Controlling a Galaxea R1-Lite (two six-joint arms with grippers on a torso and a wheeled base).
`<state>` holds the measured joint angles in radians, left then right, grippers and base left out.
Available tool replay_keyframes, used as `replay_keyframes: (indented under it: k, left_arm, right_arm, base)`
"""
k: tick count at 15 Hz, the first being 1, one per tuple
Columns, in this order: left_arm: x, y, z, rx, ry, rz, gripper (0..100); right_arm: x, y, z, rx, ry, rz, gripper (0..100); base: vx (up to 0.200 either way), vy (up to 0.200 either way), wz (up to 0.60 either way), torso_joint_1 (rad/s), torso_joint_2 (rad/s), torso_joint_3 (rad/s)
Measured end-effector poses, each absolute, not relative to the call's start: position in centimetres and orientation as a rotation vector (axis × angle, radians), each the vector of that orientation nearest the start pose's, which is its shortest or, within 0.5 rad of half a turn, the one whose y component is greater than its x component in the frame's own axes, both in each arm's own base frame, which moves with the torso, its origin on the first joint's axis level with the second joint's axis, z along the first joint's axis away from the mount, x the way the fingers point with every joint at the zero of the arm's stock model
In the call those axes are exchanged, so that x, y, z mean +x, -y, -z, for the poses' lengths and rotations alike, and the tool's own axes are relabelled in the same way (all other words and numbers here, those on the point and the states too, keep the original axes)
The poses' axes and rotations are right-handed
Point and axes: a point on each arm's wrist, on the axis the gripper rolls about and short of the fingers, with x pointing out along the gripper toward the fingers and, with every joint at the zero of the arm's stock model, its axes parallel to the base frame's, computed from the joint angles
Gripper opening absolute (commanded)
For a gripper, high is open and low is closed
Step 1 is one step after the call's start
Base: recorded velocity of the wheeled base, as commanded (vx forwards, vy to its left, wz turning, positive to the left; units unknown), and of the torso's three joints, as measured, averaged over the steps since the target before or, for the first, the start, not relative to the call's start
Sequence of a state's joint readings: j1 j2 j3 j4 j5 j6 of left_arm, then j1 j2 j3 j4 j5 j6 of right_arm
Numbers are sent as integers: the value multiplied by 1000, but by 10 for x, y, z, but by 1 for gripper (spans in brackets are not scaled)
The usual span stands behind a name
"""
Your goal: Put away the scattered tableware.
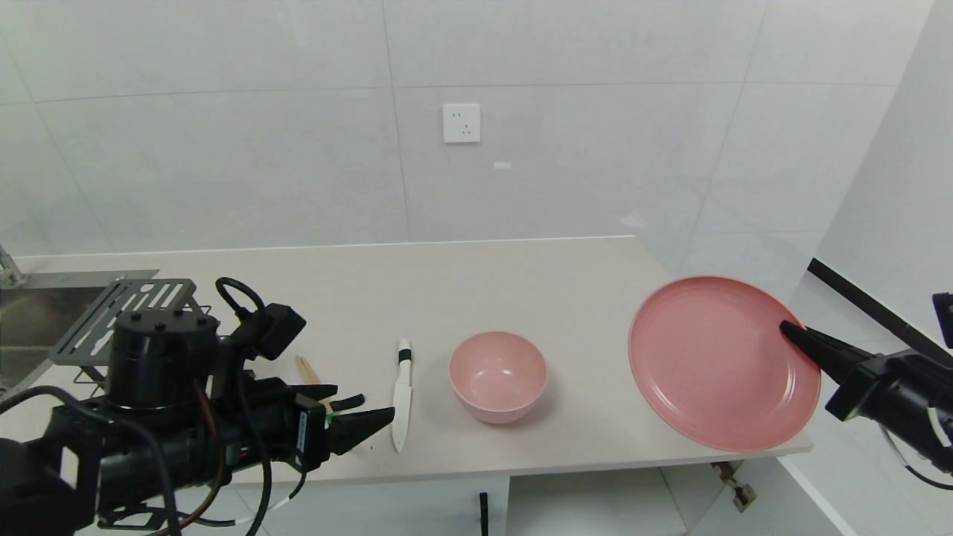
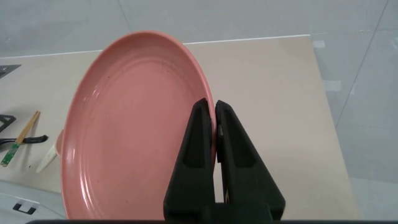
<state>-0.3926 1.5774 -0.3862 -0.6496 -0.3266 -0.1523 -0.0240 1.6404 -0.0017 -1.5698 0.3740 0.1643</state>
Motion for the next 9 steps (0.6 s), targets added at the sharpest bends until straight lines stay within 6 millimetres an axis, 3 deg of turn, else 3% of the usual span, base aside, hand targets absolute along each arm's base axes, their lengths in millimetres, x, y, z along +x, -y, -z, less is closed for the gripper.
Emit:
replay_keyframes:
  k: [9]
  left_arm:
    - [269,140,-69,-95,-450,614,100]
  right_arm:
    - [185,-4,-113,177,-98,-344,0]
  base:
    - [0,0,0,0,0,0]
